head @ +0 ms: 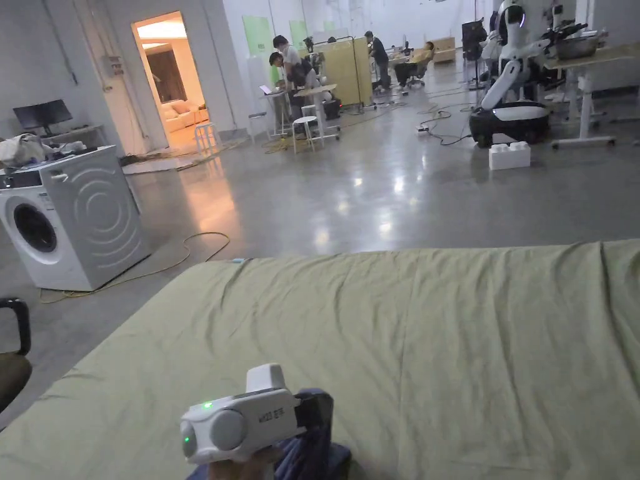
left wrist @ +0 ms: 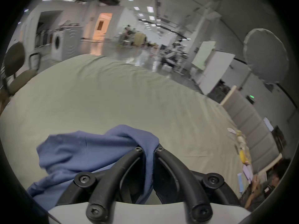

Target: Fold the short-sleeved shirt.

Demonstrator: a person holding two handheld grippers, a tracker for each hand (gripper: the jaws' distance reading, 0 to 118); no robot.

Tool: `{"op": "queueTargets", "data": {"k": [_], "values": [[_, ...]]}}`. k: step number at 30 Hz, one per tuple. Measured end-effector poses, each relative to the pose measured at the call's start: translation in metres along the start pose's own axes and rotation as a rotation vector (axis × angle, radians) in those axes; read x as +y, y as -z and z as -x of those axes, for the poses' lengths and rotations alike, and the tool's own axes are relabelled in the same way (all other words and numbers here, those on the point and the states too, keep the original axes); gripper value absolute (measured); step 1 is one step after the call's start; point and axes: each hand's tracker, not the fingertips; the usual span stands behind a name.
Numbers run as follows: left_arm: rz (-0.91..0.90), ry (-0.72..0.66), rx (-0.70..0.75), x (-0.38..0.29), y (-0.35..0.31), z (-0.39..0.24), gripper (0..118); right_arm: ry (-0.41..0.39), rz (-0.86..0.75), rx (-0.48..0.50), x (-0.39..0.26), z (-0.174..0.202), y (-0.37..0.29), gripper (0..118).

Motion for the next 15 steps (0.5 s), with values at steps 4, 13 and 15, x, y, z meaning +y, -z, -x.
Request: {"op": "queueTargets", "data": {"k": [4,13,15], "values": [[0.046,0.113,-0.209,-0.023,0.04,-0.103,8,0.016,-0.015,-0.053,-0.001,-0.013,-0.015,0],[0.333,0.429,-0.516,-0.202,0.079,-0.274,8,0.039,-0.024,-0.132,-0.006,-0.032,-0.041,0],[0.41,0.555,-0.588,-0.244,0.075,-0.301,8,0.043,-0.022,-0.146,-0.008,-0.034,-0.046,0]]}}
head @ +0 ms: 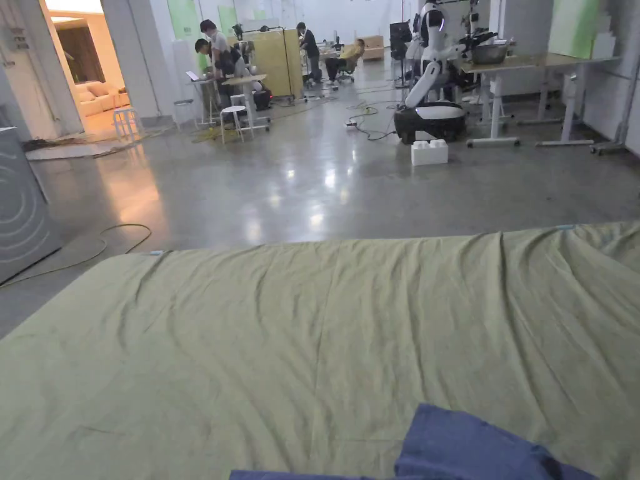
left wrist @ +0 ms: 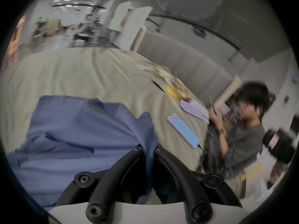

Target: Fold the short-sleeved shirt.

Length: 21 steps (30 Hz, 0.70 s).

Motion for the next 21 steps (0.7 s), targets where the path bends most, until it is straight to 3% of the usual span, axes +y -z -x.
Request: {"op": "queueTargets", "data": {"k": [4,5,6,8,9,14,16,18,21], "values": [[0.046,0.027,-0.001,-0.029,0.03,-0.033,8,0.005,0.009,-0.02,-0.007,-0.004,-0.006,0],[0.043,0.034,0.026,-0.034,0.027,-0.035,13,0.003,0.013,-0.023,-0.008,-0.004,-0.007,0],[0.012,0.023,0.006,-0.039,0.019,-0.03,25,-0.002,0.015,-0.025,-0.008,-0.003,-0.009,0],[-0.027,-0.029,-0.013,-0.04,-0.011,-0.017,71,-0.011,0.005,-0.017,-0.005,-0.001,-0.013,0],[-0.078,-0.008,0.022,-0.042,-0.037,-0.011,81,-0.01,-0.013,-0.001,-0.003,0.0,-0.016,0],[-0.363,-0.015,0.26,-0.034,-0.185,-0.002,81,0.033,-0.11,0.099,0.016,0.015,-0.011,0],[-0.508,-0.08,0.316,-0.034,-0.254,-0.007,81,0.008,-0.132,0.133,0.025,0.025,-0.006,0],[-0.626,-0.037,0.41,-0.042,-0.311,-0.025,81,-0.03,-0.156,0.16,0.036,0.038,-0.003,0],[-0.71,0.056,0.681,-0.055,-0.368,-0.054,80,-0.066,-0.188,0.2,0.049,0.054,-0.001,0]]}}
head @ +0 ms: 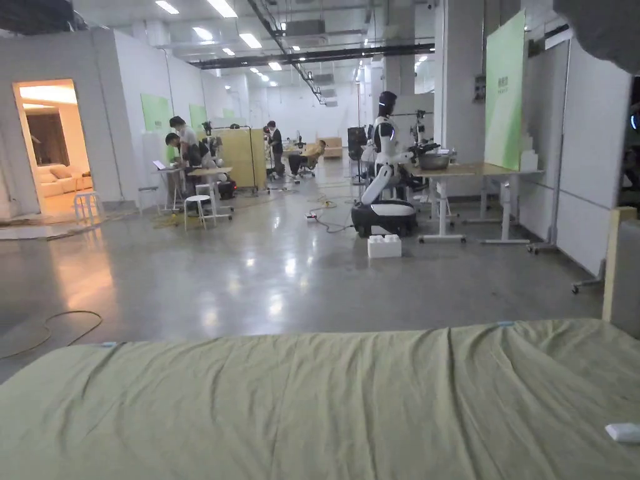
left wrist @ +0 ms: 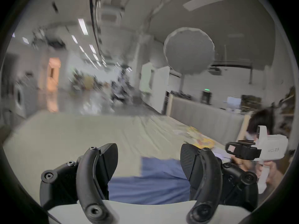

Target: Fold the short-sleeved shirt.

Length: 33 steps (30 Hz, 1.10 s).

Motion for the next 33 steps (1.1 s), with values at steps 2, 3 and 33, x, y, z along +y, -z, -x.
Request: {"op": "queueTargets", "data": {"k": [2,3,33], "values": [[-0.037,0.051,0.097,0.006,-0.026,0.003,76,-0.01,-0.015,0.025,0.007,0.008,0.001,0],[-0.051,0.082,0.142,0.009,-0.04,0.004,71,-0.013,-0.022,0.034,0.008,0.01,0.001,0],[0.08,0.005,0.177,-0.012,-0.047,0.008,0,-0.05,0.001,-0.019,0.001,0.007,-0.005,0]]}}
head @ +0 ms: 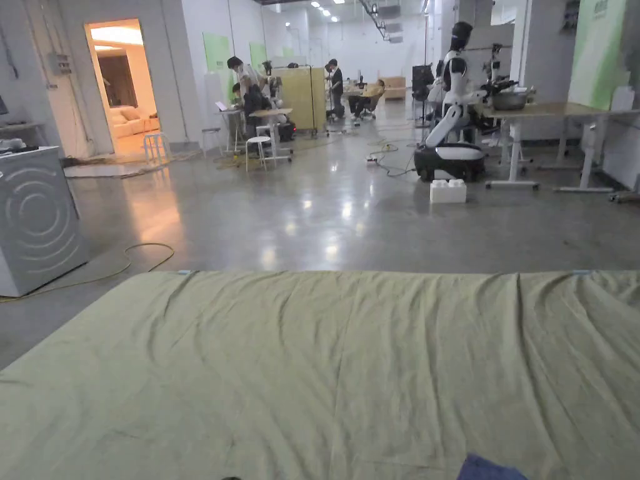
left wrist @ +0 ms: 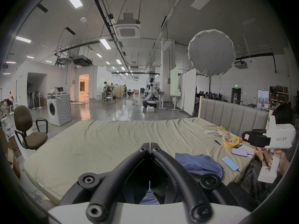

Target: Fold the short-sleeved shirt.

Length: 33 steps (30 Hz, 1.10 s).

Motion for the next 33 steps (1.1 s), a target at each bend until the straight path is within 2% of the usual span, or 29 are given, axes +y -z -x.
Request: {"op": "queueTargets", "data": {"k": [3,4,5,7,8,9,13,15,17,19,20,21,22,23,24,26,27,30,31,33], "values": [[0.128,-0.066,-0.013,-0.015,0.047,0.014,0,0.017,0.042,-0.002,-0.011,-0.005,0.01,0],[0.166,-0.14,-0.046,-0.02,0.073,0.024,6,0.017,0.056,-0.006,-0.015,-0.007,0.013,0],[0.233,-0.184,-0.062,-0.026,0.096,0.031,21,0.017,0.069,-0.009,-0.018,-0.008,0.015,0],[0.31,-0.217,-0.098,-0.045,0.147,0.046,62,0.024,0.097,-0.015,-0.026,-0.013,0.022,0],[0.329,-0.223,-0.115,-0.056,0.17,0.052,63,0.032,0.108,-0.016,-0.029,-0.015,0.024,0],[0.331,-0.236,-0.126,-0.07,0.195,0.058,63,0.044,0.124,-0.018,-0.033,-0.018,0.027,0],[0.543,-0.256,-0.021,-0.119,0.284,0.077,63,0.065,0.198,-0.042,-0.048,-0.029,0.034,0],[0.642,-0.27,-0.023,-0.143,0.32,0.083,63,0.064,0.236,-0.067,-0.056,-0.036,0.036,0],[0.695,-0.299,-0.031,-0.164,0.338,0.089,63,0.061,0.259,-0.092,-0.061,-0.041,0.037,0],[0.724,-0.26,0.01,-0.178,0.351,0.088,63,0.073,0.265,-0.124,-0.064,-0.046,0.036,0],[0.717,-0.226,0.023,-0.182,0.353,0.087,60,0.084,0.271,-0.134,-0.066,-0.049,0.036,0],[0.699,-0.203,-0.001,-0.182,0.352,0.085,47,0.094,0.275,-0.141,-0.068,-0.052,0.036,0],[0.676,-0.146,-0.02,-0.179,0.351,0.08,12,0.101,0.282,-0.146,-0.07,-0.054,0.037,0],[0.7,-0.117,-0.046,-0.178,0.355,0.072,4,0.106,0.294,-0.146,-0.073,-0.056,0.039,0],[0.739,-0.108,-0.061,-0.179,0.359,0.062,4,0.106,0.307,-0.143,-0.077,-0.058,0.042,0],[0.752,-0.052,0.003,-0.182,0.36,0.057,4,0.09,0.348,-0.11,-0.084,-0.063,0.048,0],[0.77,-0.038,0.008,-0.182,0.365,0.054,4,0.068,0.368,-0.066,-0.085,-0.066,0.053,0],[0.833,-0.033,0.001,-0.179,0.379,0.058,4,-0.01,0.365,-0.02,-0.063,-0.078,0.087,1],[0.853,-0.07,0.008,-0.178,0.382,0.06,4,-0.025,0.351,-0.007,-0.052,-0.084,0.106,10],[0.869,-0.073,0.003,-0.178,0.384,0.059,4,-0.047,0.361,0.042,-0.029,-0.095,0.157,43]]}}
